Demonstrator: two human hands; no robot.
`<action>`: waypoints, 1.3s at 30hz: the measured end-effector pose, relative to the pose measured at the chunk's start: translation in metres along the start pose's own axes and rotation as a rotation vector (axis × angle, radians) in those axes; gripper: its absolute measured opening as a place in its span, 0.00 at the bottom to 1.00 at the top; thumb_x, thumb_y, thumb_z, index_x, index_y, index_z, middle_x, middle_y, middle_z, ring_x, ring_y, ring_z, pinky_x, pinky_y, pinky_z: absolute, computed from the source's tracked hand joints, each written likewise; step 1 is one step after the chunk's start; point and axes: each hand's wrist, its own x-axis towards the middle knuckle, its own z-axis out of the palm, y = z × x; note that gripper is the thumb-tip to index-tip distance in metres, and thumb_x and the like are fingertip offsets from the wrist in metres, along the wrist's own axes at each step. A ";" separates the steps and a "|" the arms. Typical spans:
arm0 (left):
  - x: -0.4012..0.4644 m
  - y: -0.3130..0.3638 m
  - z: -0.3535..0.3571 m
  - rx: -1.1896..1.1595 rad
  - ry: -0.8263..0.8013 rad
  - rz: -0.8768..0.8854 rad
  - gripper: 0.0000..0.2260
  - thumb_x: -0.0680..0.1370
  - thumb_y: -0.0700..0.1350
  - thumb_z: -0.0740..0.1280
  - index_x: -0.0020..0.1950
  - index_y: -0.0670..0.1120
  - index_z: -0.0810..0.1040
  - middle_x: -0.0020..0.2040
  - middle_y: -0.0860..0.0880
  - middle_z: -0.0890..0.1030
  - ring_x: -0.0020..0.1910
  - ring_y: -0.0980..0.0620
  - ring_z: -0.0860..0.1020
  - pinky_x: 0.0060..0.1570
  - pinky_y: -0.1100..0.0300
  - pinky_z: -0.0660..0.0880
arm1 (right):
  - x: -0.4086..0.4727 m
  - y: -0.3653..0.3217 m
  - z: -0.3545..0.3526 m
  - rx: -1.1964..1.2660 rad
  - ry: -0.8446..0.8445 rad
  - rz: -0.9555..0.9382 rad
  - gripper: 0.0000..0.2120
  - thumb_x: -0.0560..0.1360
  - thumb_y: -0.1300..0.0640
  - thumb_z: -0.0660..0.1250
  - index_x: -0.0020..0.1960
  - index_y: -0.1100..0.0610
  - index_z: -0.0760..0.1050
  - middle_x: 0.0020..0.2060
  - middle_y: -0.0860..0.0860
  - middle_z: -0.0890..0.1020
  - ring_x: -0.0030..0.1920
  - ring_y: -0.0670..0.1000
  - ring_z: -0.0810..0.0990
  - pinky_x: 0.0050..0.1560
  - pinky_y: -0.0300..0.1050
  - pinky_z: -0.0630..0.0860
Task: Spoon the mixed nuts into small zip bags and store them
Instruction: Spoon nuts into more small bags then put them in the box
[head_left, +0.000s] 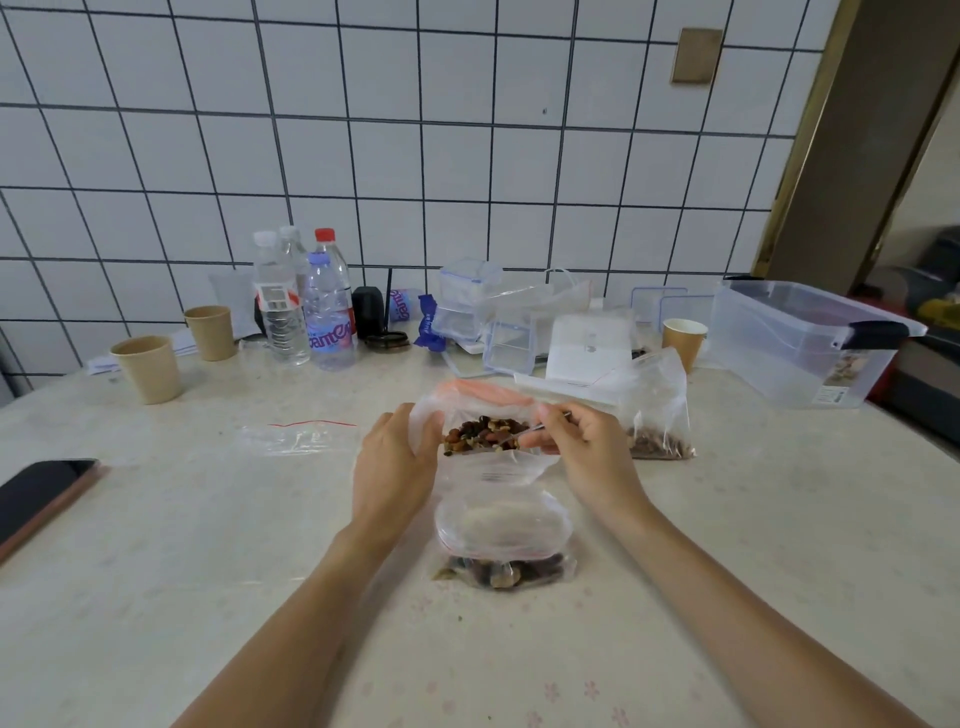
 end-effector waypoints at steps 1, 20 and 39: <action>0.000 -0.001 0.000 -0.015 0.012 0.013 0.19 0.84 0.59 0.61 0.60 0.43 0.78 0.52 0.45 0.82 0.50 0.47 0.79 0.48 0.56 0.68 | 0.001 0.002 0.003 -0.012 -0.013 0.005 0.12 0.84 0.52 0.65 0.50 0.58 0.82 0.38 0.49 0.88 0.43 0.45 0.87 0.49 0.41 0.83; 0.001 0.010 -0.002 -0.197 -0.044 0.076 0.10 0.85 0.55 0.63 0.46 0.56 0.78 0.41 0.54 0.81 0.42 0.54 0.79 0.44 0.51 0.77 | 0.009 0.038 0.023 0.047 0.053 0.137 0.09 0.83 0.54 0.67 0.49 0.54 0.85 0.40 0.48 0.89 0.37 0.49 0.87 0.27 0.43 0.77; -0.002 0.012 0.001 -0.174 -0.056 0.157 0.10 0.84 0.57 0.63 0.56 0.55 0.81 0.44 0.55 0.82 0.42 0.55 0.80 0.43 0.47 0.81 | 0.008 0.034 0.021 0.209 0.100 0.249 0.08 0.83 0.54 0.67 0.52 0.55 0.84 0.43 0.46 0.89 0.30 0.50 0.84 0.21 0.37 0.70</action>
